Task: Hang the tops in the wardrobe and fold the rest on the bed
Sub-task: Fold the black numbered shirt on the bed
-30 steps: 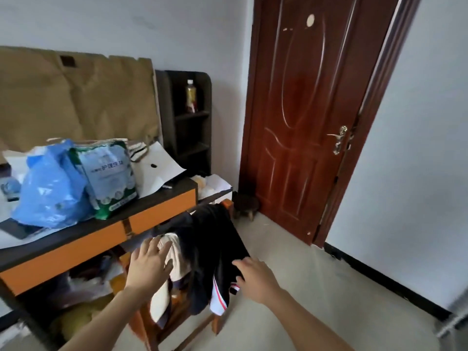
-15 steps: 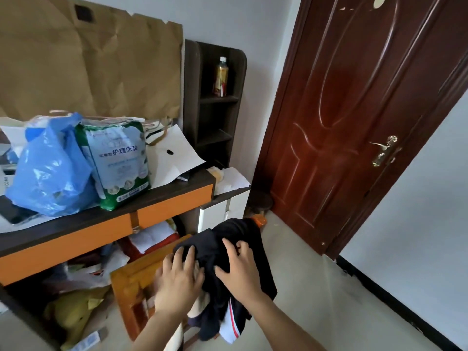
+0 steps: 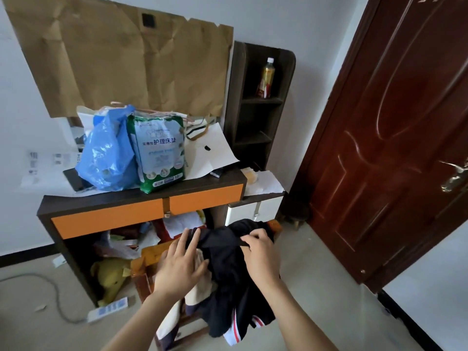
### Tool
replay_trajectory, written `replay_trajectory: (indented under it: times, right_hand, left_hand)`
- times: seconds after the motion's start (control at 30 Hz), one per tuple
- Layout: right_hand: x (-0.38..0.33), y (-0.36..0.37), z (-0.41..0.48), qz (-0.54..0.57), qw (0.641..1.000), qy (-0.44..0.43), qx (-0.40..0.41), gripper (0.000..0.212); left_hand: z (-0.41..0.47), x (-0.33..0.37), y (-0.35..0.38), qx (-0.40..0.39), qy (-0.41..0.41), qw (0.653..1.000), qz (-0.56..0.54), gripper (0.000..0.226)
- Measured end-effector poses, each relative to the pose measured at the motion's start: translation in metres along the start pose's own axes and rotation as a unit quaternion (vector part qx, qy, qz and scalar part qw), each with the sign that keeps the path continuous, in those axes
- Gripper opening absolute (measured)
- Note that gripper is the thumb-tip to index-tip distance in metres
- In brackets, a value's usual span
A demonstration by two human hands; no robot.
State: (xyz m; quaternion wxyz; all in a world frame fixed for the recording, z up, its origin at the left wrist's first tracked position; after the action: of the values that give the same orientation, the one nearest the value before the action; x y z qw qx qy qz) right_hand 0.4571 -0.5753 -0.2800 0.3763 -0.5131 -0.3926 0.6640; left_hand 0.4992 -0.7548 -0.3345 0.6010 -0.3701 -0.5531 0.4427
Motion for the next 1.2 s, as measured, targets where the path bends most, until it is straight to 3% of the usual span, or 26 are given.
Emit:
replay_trajectory:
  times: [0.2, 0.3, 0.4, 0.5, 0.57, 0.63, 0.7, 0.8, 0.87, 0.97, 1.13, 1.2]
  right_hand:
    - [-0.005, -0.04, 0.03, 0.071, 0.997, -0.026, -0.02, 0.027]
    - [-0.017, -0.054, 0.039, 0.084, 0.994, -0.049, -0.041, 0.029]
    - [-0.027, -0.064, 0.046, 0.114, 0.989, -0.065, -0.072, 0.024]
    - [-0.035, -0.06, 0.048, 0.175, 0.975, -0.072, -0.112, 0.021]
    - [-0.04, -0.06, 0.045, 0.217, 0.966, -0.077, -0.12, 0.02]
    - [-0.049, -0.073, 0.044, 0.309, 0.942, -0.064, -0.119, 0.017]
    - [-0.061, -0.095, 0.047, 0.379, 0.918, -0.057, -0.103, 0.017]
    - [-0.076, -0.12, 0.054, 0.38, 0.916, -0.085, -0.097, 0.019]
    - [-0.07, -0.13, 0.063, 0.41, 0.908, -0.06, -0.064, 0.017]
    - [-0.05, -0.162, 0.074, 0.526, 0.85, 0.003, 0.038, 0.02]
    - [-0.059, -0.269, 0.081, 0.55, 0.802, -0.104, 0.21, 0.015]
    - [-0.06, -0.306, 0.082, 0.55, 0.785, -0.125, 0.255, 0.029]
  left_hand:
    - [-0.003, 0.006, -0.011, -0.009, -0.033, 0.999, -0.034, 0.1]
    - [-0.005, 0.006, -0.009, -0.025, -0.06, 0.995, -0.074, 0.089]
    - [-0.008, 0.003, -0.016, 0.047, -0.092, 0.977, -0.186, 0.103]
    - [-0.012, 0.024, -0.032, 0.09, -0.055, 0.979, -0.174, 0.116]
    - [-0.01, 0.045, -0.035, 0.072, -0.015, 0.975, -0.21, 0.107]
    - [-0.008, 0.053, -0.036, 0.078, -0.02, 0.962, -0.262, 0.079]
    - [-0.004, 0.048, -0.049, 0.159, -0.052, 0.947, -0.273, 0.052]
    - [-0.003, 0.036, -0.078, 0.256, -0.098, 0.917, -0.29, 0.039]
    - [-0.004, 0.02, -0.096, 0.277, -0.132, 0.905, -0.295, 0.04]
    - [-0.013, -0.011, -0.107, 0.27, -0.173, 0.905, -0.28, 0.041]
    - [-0.007, -0.029, -0.11, 0.275, -0.229, 0.895, -0.267, 0.04]
    - [0.002, -0.029, -0.111, 0.271, -0.251, 0.895, -0.249, 0.04]
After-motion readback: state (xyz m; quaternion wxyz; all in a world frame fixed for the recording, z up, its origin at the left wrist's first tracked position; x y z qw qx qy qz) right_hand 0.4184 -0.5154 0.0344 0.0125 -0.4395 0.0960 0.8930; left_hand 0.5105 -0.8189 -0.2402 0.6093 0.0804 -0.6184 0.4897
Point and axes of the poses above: each hand's wrist, its own z-axis towards the middle knuckle, its own y-axis out of the palm, x = y × z, the point moved 7 cm from there along z, towards the middle knuckle, and after that the axes turned 4 degrees about y, right-handed, at the moved point
